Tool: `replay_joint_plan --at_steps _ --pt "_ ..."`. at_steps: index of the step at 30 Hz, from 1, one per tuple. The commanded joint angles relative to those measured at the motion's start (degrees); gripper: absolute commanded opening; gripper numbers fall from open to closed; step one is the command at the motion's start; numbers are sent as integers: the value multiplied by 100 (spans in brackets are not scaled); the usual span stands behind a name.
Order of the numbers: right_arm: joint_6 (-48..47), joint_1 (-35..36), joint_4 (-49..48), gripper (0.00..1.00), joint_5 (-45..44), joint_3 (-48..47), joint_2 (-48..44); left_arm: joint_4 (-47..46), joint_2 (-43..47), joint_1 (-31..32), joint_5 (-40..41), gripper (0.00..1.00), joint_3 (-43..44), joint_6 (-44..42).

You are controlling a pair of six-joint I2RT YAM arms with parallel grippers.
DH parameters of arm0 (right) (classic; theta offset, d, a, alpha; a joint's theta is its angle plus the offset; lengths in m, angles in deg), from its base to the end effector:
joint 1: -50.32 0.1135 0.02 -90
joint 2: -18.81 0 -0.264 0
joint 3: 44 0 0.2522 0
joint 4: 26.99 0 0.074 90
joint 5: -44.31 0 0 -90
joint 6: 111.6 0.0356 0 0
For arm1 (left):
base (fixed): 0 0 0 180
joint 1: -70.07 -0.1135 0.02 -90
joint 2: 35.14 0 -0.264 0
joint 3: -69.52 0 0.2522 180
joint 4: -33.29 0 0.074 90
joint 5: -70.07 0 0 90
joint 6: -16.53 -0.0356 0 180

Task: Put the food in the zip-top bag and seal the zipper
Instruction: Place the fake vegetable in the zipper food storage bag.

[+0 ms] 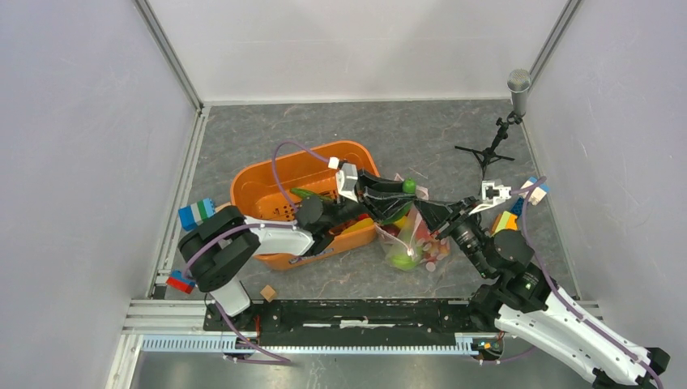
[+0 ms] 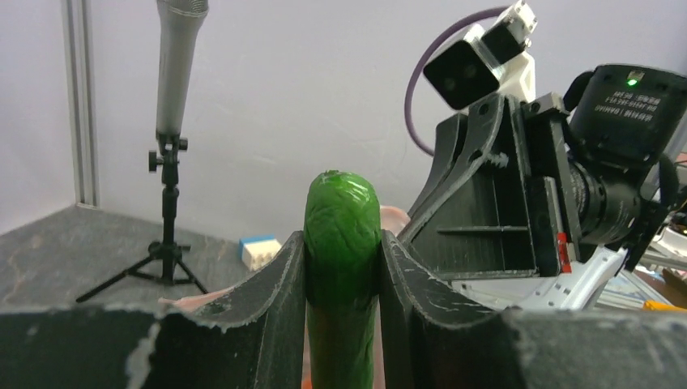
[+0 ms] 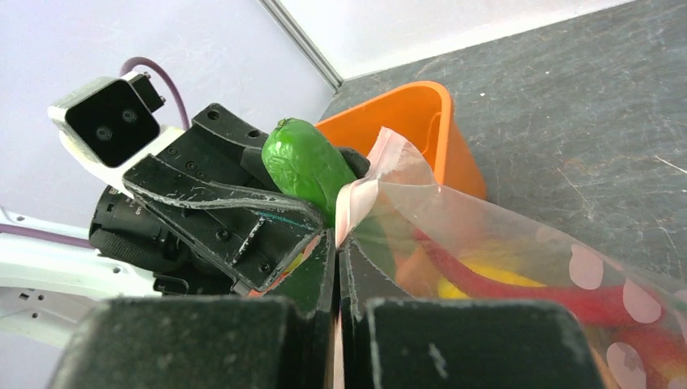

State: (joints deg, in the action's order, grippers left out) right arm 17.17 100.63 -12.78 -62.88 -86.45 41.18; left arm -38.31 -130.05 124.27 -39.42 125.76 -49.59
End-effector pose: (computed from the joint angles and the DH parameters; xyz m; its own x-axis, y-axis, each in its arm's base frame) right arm 0.0848 0.0858 0.3116 -0.2918 0.5851 -0.7567 -0.4677 0.6028 0.6465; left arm 0.1833 -0.2744 0.2774 -0.0851 -0.5345 -0.8409 0.9777 0.1181 -0.1739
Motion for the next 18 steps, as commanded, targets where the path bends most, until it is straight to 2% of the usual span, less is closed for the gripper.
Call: replay_joint_plan --at_steps 1,3,4,5,7,10,14,18 --pt "36 15 -333 2 -168 -321 -88 -376 1 48 42 24 -215 -237" --pt "10 13 -284 2 -259 -348 -114 -367 83 47 0 31 -385 -249" --pt "0 7 -269 2 -309 -357 -135 -368 149 48 15 42 -483 -262" --pt "-16 14 -257 3 -356 -363 -156 -348 212 47 38 49 -586 -261" --pt "-44 16 -204 3 -471 -391 -187 -86 399 52 52 52 -727 -295" --pt "-95 14 -95 3 -627 -461 -198 1188 872 47 -118 60 -614 -530" --pt "-132 14 -58 3 -644 -528 -162 3520 1397 46 -135 62 -62 -1020" --pt "-129 10 -72 3 -564 -498 -119 5255 1419 47 -341 58 707 -1516"
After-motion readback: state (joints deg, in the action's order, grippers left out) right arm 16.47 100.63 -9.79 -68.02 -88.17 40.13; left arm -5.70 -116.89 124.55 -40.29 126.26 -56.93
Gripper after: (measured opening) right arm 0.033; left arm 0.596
